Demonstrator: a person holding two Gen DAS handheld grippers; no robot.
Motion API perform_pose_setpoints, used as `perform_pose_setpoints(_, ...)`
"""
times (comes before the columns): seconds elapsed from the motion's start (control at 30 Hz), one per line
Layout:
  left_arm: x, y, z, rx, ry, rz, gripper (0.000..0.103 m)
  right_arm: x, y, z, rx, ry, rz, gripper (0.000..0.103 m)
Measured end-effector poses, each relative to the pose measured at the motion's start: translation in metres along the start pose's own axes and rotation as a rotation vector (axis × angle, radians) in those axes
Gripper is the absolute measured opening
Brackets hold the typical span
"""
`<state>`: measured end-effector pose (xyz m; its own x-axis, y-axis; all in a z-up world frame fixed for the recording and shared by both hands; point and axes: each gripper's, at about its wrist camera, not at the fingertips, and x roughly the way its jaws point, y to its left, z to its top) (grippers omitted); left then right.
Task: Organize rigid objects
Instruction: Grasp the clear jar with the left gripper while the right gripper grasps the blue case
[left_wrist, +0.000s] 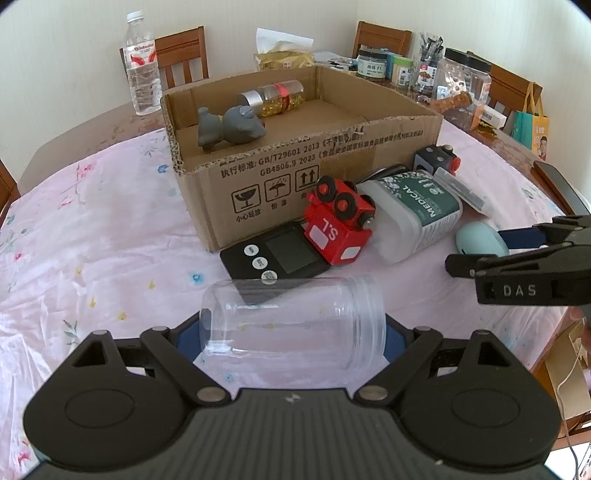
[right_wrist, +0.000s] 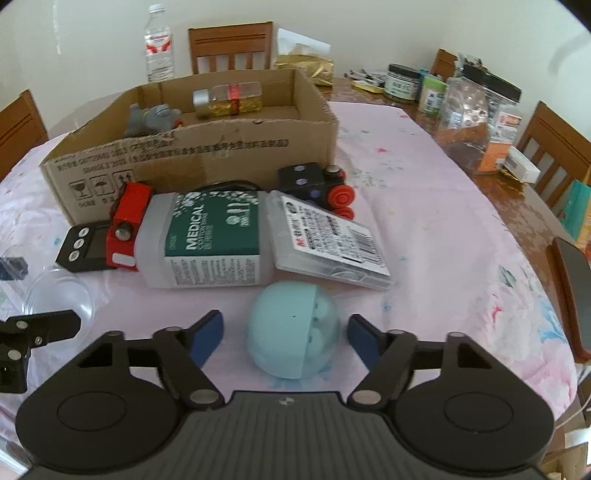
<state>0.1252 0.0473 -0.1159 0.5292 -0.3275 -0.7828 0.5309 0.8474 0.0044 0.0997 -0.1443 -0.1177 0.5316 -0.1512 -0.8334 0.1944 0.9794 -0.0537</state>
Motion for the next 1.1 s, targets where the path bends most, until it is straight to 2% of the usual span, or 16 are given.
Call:
perform_pose_setpoints(0.27,0.001,0.000,0.001,-0.001,0.000,0.000,0.090,0.001,0.002,0.001,-0.009,-0.011,-0.012,0.070)
perform_pose_setpoints(0.47,0.000,0.000,0.001,-0.007,0.002,-0.001,0.090,0.000,-0.015,-0.002,0.039,-0.004,-0.021,0.070)
perform_pose_setpoints(0.63,0.001,0.001,0.002,-0.013,0.000,-0.004,0.090,0.001,-0.010,-0.003,0.027,-0.013,-0.006,0.070)
perform_pose_setpoints(0.77,0.000,0.001,0.003,-0.014,-0.004,-0.002,0.090,-0.001,-0.008,-0.001,0.025,-0.015,-0.003,0.063)
perform_pose_setpoints(1.1,-0.001,0.002,0.009,0.004,0.021,-0.008,0.090,-0.001,-0.013,0.004,-0.006,0.034,0.030,0.058)
